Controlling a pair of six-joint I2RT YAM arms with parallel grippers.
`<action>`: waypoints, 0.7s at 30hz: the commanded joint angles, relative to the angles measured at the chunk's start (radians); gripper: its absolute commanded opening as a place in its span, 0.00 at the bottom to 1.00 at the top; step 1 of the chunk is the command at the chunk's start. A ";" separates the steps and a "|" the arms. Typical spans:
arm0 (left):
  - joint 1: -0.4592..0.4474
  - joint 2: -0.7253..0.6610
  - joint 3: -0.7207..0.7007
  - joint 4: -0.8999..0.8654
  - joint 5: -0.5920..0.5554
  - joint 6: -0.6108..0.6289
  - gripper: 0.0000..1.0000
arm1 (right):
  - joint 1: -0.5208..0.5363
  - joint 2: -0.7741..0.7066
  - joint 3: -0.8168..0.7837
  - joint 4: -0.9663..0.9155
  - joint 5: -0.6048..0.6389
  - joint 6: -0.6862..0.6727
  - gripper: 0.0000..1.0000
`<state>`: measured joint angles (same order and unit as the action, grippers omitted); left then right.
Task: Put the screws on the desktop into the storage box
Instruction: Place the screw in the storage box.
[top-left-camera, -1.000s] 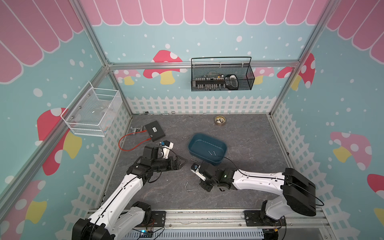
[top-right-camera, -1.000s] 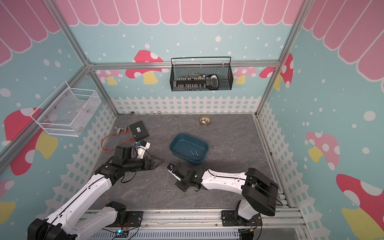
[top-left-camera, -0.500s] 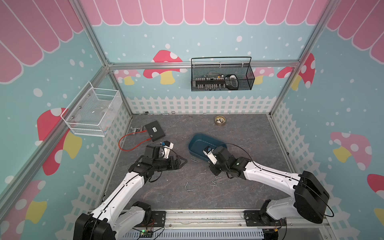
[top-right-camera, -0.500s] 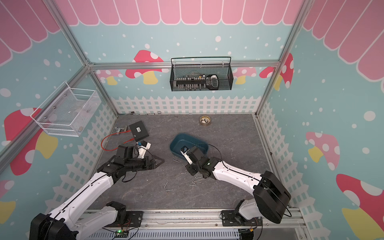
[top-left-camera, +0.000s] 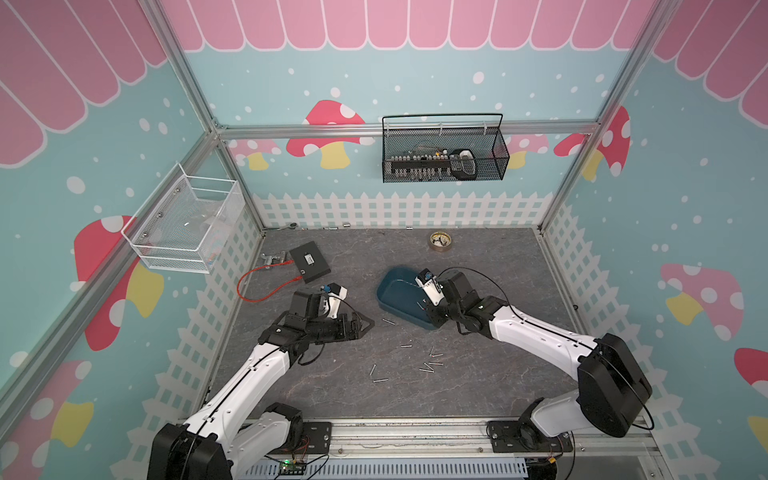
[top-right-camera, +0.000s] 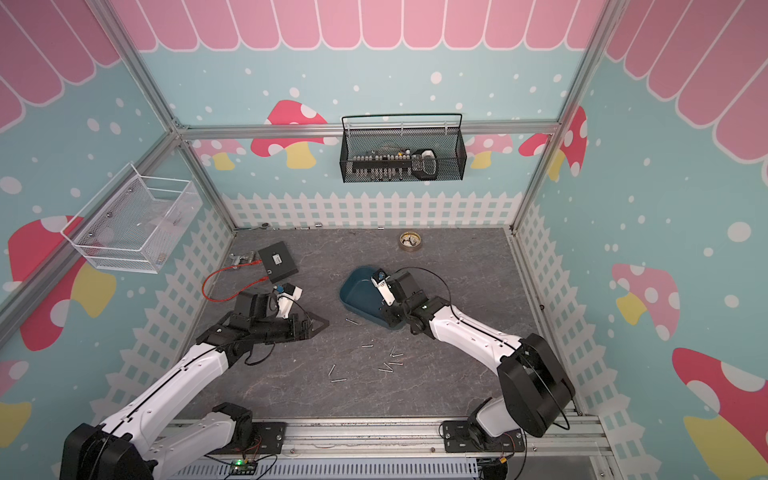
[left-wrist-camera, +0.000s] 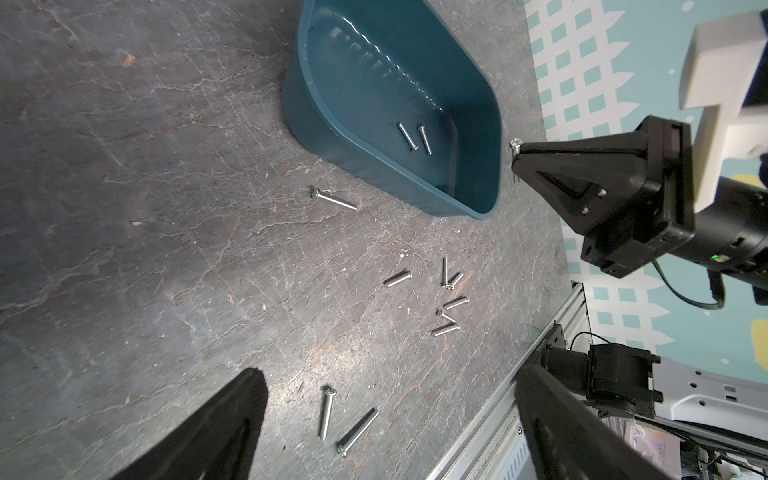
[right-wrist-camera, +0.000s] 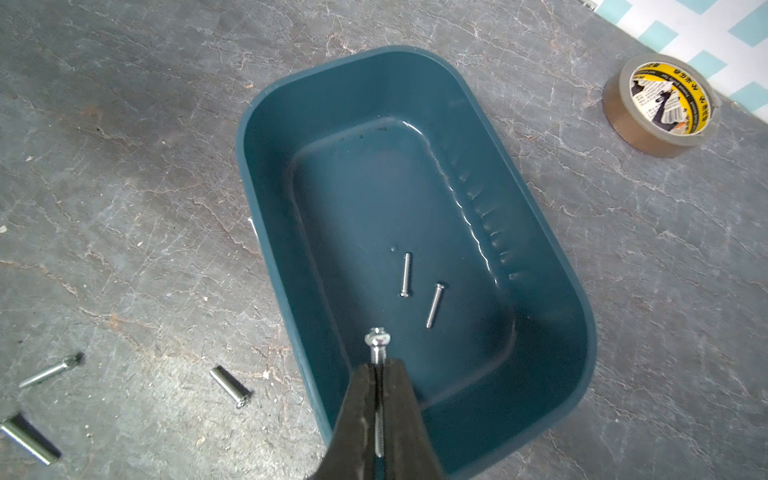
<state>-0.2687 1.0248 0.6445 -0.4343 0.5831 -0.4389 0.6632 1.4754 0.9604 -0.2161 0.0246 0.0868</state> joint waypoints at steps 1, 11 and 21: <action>0.005 -0.021 -0.011 0.026 -0.003 -0.001 0.97 | -0.013 0.026 0.034 0.023 -0.024 -0.029 0.07; -0.027 -0.024 0.010 0.044 0.020 0.019 0.98 | -0.046 0.003 0.032 0.027 -0.059 -0.025 0.44; -0.214 0.116 0.081 0.032 -0.124 0.046 0.97 | -0.071 -0.143 -0.055 0.037 -0.171 0.041 0.95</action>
<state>-0.4522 1.1213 0.6819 -0.4068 0.5137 -0.4179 0.5964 1.3800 0.9424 -0.1909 -0.0887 0.0975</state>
